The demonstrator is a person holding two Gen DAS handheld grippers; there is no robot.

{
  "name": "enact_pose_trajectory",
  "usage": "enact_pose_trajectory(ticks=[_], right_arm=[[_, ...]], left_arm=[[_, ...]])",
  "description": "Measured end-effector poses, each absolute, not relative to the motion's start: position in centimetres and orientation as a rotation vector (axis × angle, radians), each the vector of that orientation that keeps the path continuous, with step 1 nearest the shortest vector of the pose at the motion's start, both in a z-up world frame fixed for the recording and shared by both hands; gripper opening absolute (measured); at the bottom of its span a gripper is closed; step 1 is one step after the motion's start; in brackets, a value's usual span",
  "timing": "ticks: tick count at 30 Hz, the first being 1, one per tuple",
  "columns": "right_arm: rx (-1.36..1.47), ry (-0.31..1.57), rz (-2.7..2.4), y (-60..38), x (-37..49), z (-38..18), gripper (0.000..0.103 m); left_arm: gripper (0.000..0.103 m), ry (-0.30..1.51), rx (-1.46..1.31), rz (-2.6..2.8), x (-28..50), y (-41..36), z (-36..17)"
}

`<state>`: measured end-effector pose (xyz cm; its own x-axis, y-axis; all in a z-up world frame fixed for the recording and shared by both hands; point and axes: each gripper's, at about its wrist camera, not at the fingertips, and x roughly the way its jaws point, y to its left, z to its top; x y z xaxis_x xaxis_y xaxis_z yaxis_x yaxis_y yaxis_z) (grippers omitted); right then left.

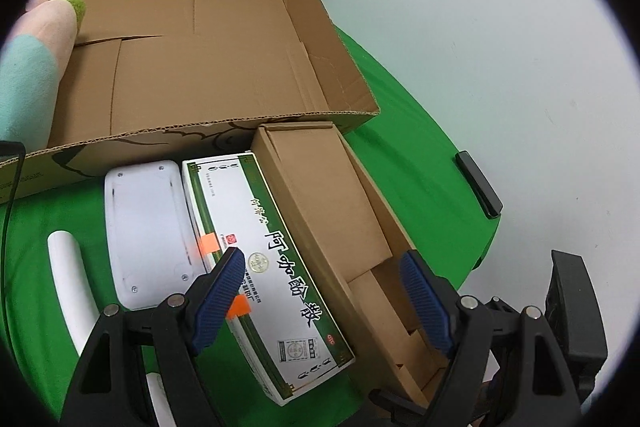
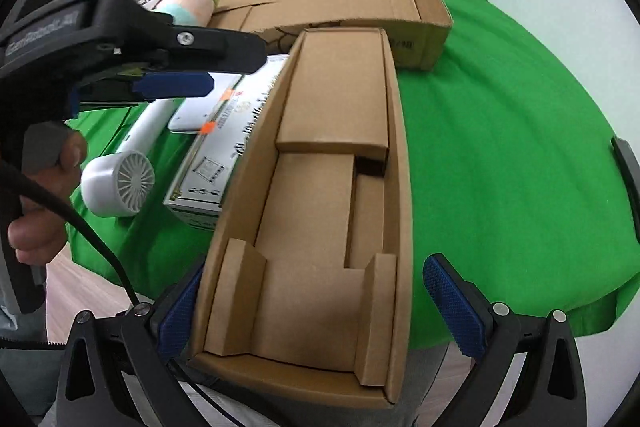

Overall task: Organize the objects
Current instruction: 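Grasp the long brown cardboard tray with the right gripper and lift it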

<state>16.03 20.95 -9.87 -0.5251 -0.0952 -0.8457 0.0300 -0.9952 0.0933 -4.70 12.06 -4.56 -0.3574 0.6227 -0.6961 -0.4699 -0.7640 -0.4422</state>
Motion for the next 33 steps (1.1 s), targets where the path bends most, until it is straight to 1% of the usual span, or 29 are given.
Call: enact_pose_trajectory(ticks=[3,4,5,8,11,13,17,18,20,22,29,31,33], right_arm=[[1.5,-0.133,-2.667,21.3,15.7,-10.2,0.099],[1.504,-0.166,-2.643,21.4,15.6,-10.4,0.092],[1.508,-0.188,-2.619,21.4,15.6,-10.4,0.089],[1.52,-0.162,-2.627,20.9,15.4,-10.5,0.086],[1.504,-0.248,-2.627,21.5,15.4,-10.4,0.083],[1.496,-0.339,-2.623,22.3,15.4,-10.2,0.082],[1.46,-0.518,-2.569,23.4,15.5,-10.1,0.081],[1.446,-0.563,-2.555,23.6,15.7,-10.1,0.081],[1.422,-0.602,-2.551,23.8,15.9,-9.9,0.081],[1.401,-0.612,-2.555,23.8,16.0,-9.7,0.08],[1.329,-0.598,-2.595,23.7,16.8,-8.7,0.08],[1.297,-0.569,-2.631,23.6,17.4,-8.0,0.08],[1.256,-0.496,-2.687,22.8,17.7,-6.9,0.08]], left_arm=[[0.079,-0.207,-1.193,2.131,-4.6,12.5,-4.7],[0.079,-0.207,-1.196,2.124,-4.6,12.5,-4.8],[0.079,-0.203,-1.202,2.114,-4.7,12.8,-4.9],[0.079,-0.193,-1.201,2.104,-4.5,13.1,-5.2],[0.078,-0.203,-1.203,2.082,-4.5,13.3,-5.4],[0.069,-0.215,-1.205,2.05,-4.6,13.7,-5.5],[0.061,-0.185,-1.202,2.021,-4.3,13.8,-5.3],[0.057,-0.172,-1.208,2.013,-4.2,14.1,-5.4],[0.054,-0.158,-1.216,2.015,-4.2,14.1,-5.5],[0.056,-0.143,-1.215,2.035,-4.1,14.0,-5.5],[0.055,-0.18,-1.16,2.046,-3.9,13.2,-4.8],[0.055,-0.214,-1.142,2.043,-3.8,12.5,-4.2],[0.055,-0.245,-1.115,2.042,-3.7,11.7,-3.6]])
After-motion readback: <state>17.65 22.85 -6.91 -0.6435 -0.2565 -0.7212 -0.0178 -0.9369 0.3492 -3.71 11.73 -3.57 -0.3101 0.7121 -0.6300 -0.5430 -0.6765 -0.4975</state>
